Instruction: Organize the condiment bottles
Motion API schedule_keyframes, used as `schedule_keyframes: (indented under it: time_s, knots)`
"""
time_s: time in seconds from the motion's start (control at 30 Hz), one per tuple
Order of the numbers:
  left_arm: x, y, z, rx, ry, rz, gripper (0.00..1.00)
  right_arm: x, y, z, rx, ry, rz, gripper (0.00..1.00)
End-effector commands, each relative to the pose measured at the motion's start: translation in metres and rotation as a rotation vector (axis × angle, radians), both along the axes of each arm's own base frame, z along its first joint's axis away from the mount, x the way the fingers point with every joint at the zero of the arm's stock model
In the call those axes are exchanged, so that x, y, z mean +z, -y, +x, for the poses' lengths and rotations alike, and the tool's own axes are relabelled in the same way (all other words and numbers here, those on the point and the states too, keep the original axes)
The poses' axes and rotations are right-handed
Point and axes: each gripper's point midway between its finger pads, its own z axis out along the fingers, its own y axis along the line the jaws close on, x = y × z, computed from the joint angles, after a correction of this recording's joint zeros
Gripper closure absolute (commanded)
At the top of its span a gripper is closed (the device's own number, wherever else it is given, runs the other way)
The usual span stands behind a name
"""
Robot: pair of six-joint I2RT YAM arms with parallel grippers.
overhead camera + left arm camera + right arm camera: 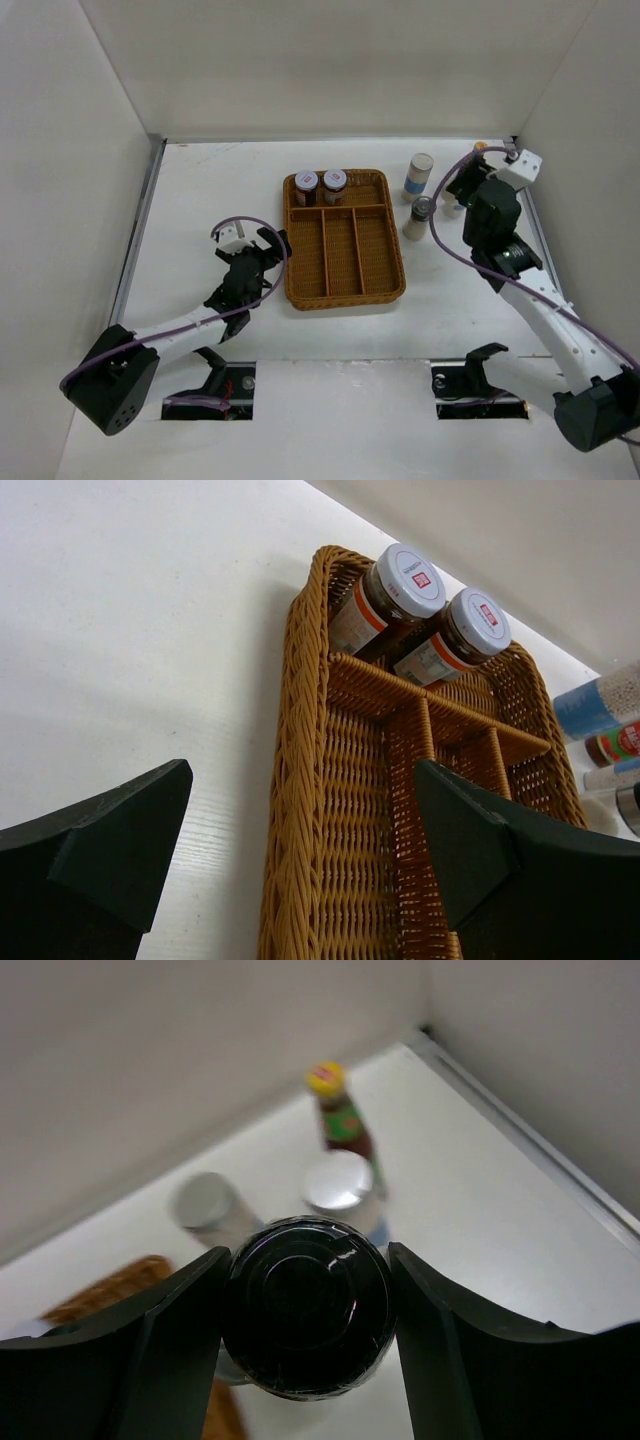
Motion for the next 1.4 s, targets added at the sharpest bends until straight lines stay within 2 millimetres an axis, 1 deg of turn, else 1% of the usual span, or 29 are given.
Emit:
schedule_keyframes:
  time_s: [0.0, 0.07, 0.13, 0.2, 0.3, 0.4, 0.5, 0.63, 0.7, 0.73, 0.8, 0.83, 0.87, 0.9, 0.97, 1.07, 1.13, 1.17, 1.2, 1.23, 1.27, 1.3, 1.37]
  knots:
    - [0.010, -0.001, 0.003, 0.008, 0.043, -0.041, 0.05, 0.072, -0.059, 0.018, 0.173, 0.179, 0.015, 0.47]
    - [0.009, -0.004, 0.004, 0.016, 0.042, -0.040, 0.05, 0.072, -0.104, 0.041, 0.296, 0.174, 0.003, 0.46]
    - [0.009, -0.006, 0.003, 0.019, 0.043, -0.041, 0.05, 0.064, -0.135, 0.063, 0.363, 0.154, -0.005, 0.46]
    - [0.009, -0.008, 0.004, 0.024, 0.045, -0.042, 0.05, 0.051, -0.162, 0.088, 0.408, 0.126, -0.016, 0.45]
    - [0.008, -0.010, 0.004, 0.027, 0.043, -0.041, 0.05, 0.032, -0.192, 0.122, 0.459, 0.096, -0.025, 0.45]
    - [0.007, -0.011, 0.004, 0.031, 0.042, -0.040, 0.05, 0.007, -0.215, 0.149, 0.504, 0.050, -0.039, 0.45]
    - [0.007, -0.011, 0.004, 0.030, 0.040, -0.039, 0.05, -0.024, -0.222, 0.169, 0.510, 0.000, -0.054, 0.45]
    - [0.004, -0.010, 0.006, 0.028, 0.032, -0.034, 0.05, -0.066, -0.229, 0.183, 0.515, -0.065, -0.070, 0.44]
    - [0.003, -0.008, 0.007, 0.022, 0.029, -0.033, 0.05, -0.085, -0.228, 0.184, 0.503, -0.097, -0.088, 0.42]
    - [0.003, -0.007, 0.007, 0.019, 0.028, -0.033, 0.05, -0.091, -0.227, 0.186, 0.492, -0.105, -0.098, 0.41]
    - [0.003, -0.007, 0.007, 0.018, 0.028, -0.033, 0.05, -0.104, -0.224, 0.185, 0.483, -0.132, -0.116, 0.35]
    - [0.003, -0.007, 0.007, 0.018, 0.027, -0.032, 0.05, -0.108, -0.223, 0.184, 0.481, -0.140, -0.123, 0.29]
    - [0.003, -0.007, 0.007, 0.018, 0.027, -0.032, 0.05, -0.108, -0.222, 0.183, 0.481, -0.143, -0.126, 0.20]
    - [0.003, -0.007, 0.007, 0.018, 0.027, -0.032, 0.05, -0.105, -0.221, 0.181, 0.481, -0.142, -0.126, 0.11]
    - [0.004, -0.006, 0.007, 0.015, 0.031, -0.035, 0.05, -0.087, -0.218, 0.174, 0.483, -0.122, -0.114, 0.01]
    - [0.005, -0.006, 0.007, 0.013, 0.032, -0.036, 0.05, -0.040, -0.206, 0.153, 0.471, -0.055, -0.102, 0.00]
    - [0.005, -0.006, 0.007, 0.013, 0.033, -0.037, 0.05, -0.011, -0.188, 0.130, 0.442, -0.009, -0.095, 0.00]
    - [0.006, -0.006, 0.006, 0.013, 0.034, -0.038, 0.05, -0.005, -0.177, 0.117, 0.420, 0.003, -0.094, 0.00]
    - [0.005, -0.007, 0.006, 0.013, 0.034, -0.038, 0.05, -0.004, -0.164, 0.105, 0.392, 0.004, -0.087, 0.00]
    - [0.005, -0.007, 0.006, 0.015, 0.034, -0.038, 0.05, -0.009, -0.148, 0.094, 0.352, -0.007, -0.088, 0.00]
    - [0.005, -0.007, 0.006, 0.015, 0.033, -0.037, 0.05, -0.018, -0.127, 0.085, 0.295, -0.031, -0.095, 0.00]
    - [0.004, -0.007, 0.006, 0.013, 0.032, -0.036, 0.05, -0.030, -0.108, 0.076, 0.236, -0.070, -0.108, 0.00]
    - [0.004, -0.005, 0.006, 0.003, 0.031, -0.037, 0.05, -0.057, -0.080, 0.065, 0.159, -0.158, -0.126, 0.00]
